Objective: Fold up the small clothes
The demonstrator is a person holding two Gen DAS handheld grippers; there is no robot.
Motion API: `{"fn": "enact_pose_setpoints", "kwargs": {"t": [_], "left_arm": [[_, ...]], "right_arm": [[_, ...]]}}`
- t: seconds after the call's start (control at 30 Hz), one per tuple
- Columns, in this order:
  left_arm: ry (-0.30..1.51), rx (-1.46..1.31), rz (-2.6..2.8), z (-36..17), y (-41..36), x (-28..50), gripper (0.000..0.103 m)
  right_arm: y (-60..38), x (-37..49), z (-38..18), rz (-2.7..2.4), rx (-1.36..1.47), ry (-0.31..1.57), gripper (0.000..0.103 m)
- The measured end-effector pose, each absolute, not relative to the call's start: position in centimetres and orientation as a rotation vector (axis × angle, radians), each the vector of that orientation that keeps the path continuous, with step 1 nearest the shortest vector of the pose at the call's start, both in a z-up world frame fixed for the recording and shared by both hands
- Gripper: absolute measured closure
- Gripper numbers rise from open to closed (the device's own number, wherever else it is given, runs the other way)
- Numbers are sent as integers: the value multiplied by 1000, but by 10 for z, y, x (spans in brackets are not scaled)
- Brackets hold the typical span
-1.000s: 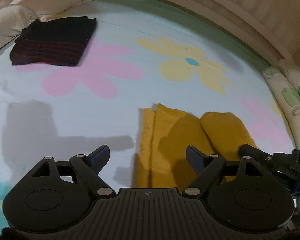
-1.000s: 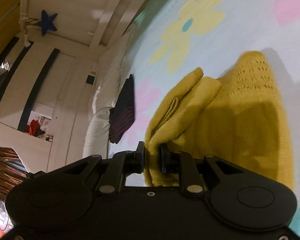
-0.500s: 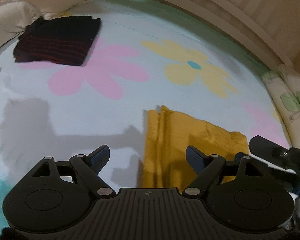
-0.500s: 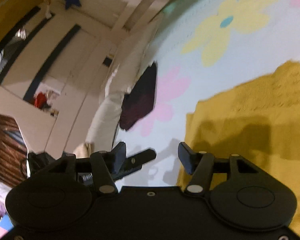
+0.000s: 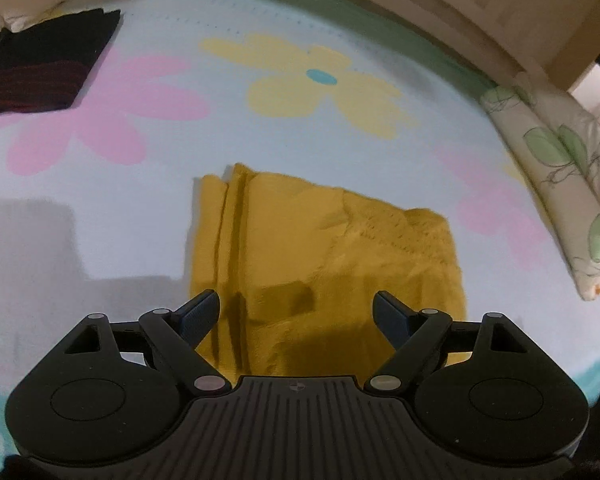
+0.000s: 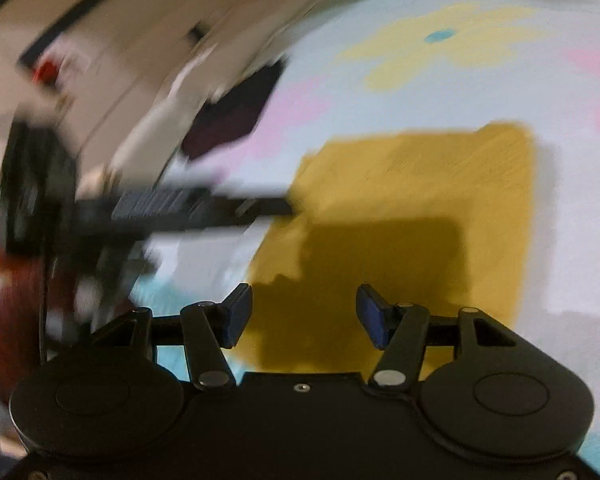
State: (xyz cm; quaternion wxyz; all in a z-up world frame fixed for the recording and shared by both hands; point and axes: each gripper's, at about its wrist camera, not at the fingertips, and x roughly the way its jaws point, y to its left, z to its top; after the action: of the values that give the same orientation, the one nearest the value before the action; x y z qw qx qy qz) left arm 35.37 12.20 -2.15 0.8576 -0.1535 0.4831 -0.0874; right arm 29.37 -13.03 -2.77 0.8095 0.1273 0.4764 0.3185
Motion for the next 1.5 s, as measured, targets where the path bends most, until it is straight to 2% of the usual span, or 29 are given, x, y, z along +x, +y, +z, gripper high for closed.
{"fn": "enact_pose_setpoints", "kwargs": {"t": [0.13, 0.33, 0.67, 0.7, 0.73, 0.8, 1.03, 1.13, 1.2, 1.5], "left_arm": [[1019, -322, -164, -23, 129, 354, 20], [1018, -343, -127, -23, 145, 354, 20], [1036, -361, -158, -24, 151, 354, 19], [1038, -363, -169, -24, 150, 353, 19], [1041, -363, -182, -23, 149, 353, 19], [1044, -378, -213, -23, 146, 353, 19], [1084, -473, -268, -30, 146, 354, 17], [1119, -481, -278, -35, 142, 355, 13], [1141, -499, -281, -40, 140, 356, 10], [1128, -681, -285, -54, 137, 365, 10]], "right_arm": [[-93, 269, -37, 838, 176, 1033, 40], [-78, 237, -11, 769, -123, 806, 40], [-43, 217, -26, 699, -369, 737, 44], [-40, 218, -27, 688, -385, 732, 53], [-39, 219, -27, 676, -394, 736, 70], [-40, 227, -27, 647, -382, 760, 87], [-79, 247, 3, 596, -145, 730, 87], [-93, 252, 9, 578, -79, 737, 87], [-96, 258, 7, 573, -54, 746, 87], [-99, 249, 9, 590, -48, 750, 87]]}}
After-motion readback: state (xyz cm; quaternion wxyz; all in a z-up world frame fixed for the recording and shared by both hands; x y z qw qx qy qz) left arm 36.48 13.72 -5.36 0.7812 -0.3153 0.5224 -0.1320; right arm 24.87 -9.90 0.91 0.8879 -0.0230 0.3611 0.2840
